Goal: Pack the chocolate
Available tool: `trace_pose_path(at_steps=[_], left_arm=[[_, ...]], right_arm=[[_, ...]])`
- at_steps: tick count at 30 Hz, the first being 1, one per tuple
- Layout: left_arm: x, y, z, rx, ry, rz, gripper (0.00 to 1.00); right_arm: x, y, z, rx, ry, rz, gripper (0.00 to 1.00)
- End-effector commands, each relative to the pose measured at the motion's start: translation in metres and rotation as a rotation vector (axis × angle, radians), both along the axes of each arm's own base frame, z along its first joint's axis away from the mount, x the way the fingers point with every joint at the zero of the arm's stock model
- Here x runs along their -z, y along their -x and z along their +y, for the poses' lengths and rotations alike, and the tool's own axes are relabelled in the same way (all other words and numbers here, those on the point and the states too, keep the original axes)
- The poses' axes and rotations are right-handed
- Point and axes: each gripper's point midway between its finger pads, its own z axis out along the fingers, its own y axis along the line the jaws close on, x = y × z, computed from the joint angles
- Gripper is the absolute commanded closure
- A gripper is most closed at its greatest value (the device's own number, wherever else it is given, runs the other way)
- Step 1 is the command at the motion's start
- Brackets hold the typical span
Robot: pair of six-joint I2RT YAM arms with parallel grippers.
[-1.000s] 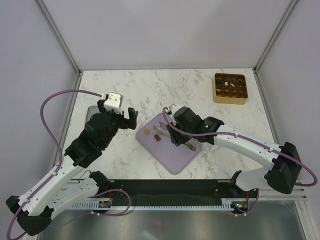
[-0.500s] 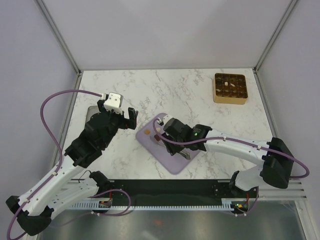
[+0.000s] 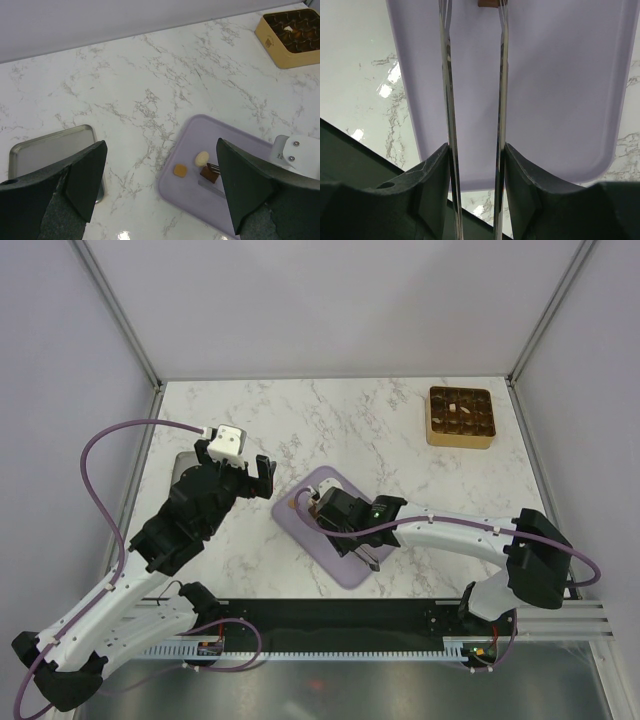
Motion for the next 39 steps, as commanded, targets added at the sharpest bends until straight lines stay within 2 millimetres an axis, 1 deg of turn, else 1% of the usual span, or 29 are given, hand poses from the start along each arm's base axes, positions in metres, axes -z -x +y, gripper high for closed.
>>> trace_pose_path(at_steps=[1,4,14,18,22,23,26,29,32,38,39], left_arm=[[-0.008,-0.004,0.006,-0.028,-0.020,-0.049,0.02],[-0.008,-0.004,0.006,-0.028,-0.020,-0.049,0.02],[-0.007,-0.005,0.004,-0.024,-0.027,-0.045,0.02],[-0.006,-0.005,0.004,-0.023,-0.029,-0.042,0.02],[-0.005,-0.005,0.004,-0.024,-0.030,-0.041,0.02],[-0.005,-0.005,0.004,-0.023,-0.030,-0.041,0.02],[-0.006,-0.005,0.004,-0.023,-0.028,-0.044,0.02],[-0.005,-0.005,0.004,-0.021,-0.030,-0.043,0.02],[-0.006,-0.005,0.004,-0.022,-0.030,-0.043,0.02],[-0.005,-0.005,0.004,-0.024,-0.031,-0.042,0.02],[-0.006,-0.005,0.004,-0.021,-0.030,-0.043,0.02]], right_arm=[[-0.007,-0.008,0.003,0.028,-0.005,-0.046,0.49],[-0.009,-0.009,0.002,0.029,0.002,-0.055,0.49],[-0.035,-0.014,0.004,0.053,-0.029,-0.086,0.49],[-0.040,-0.017,0.004,0.054,-0.036,-0.106,0.49],[-0.032,-0.017,0.005,0.047,-0.020,-0.100,0.49],[-0.026,-0.017,0.003,0.046,-0.006,-0.094,0.49],[-0.018,-0.017,0.002,0.044,0.009,-0.090,0.49],[-0.014,-0.016,0.002,0.044,0.012,-0.086,0.49],[-0.014,-0.014,0.003,0.037,0.006,-0.078,0.50],[-0.022,-0.012,0.006,0.027,-0.019,-0.076,0.56],[-0.022,-0.012,0.004,0.029,-0.012,-0.075,0.57]])
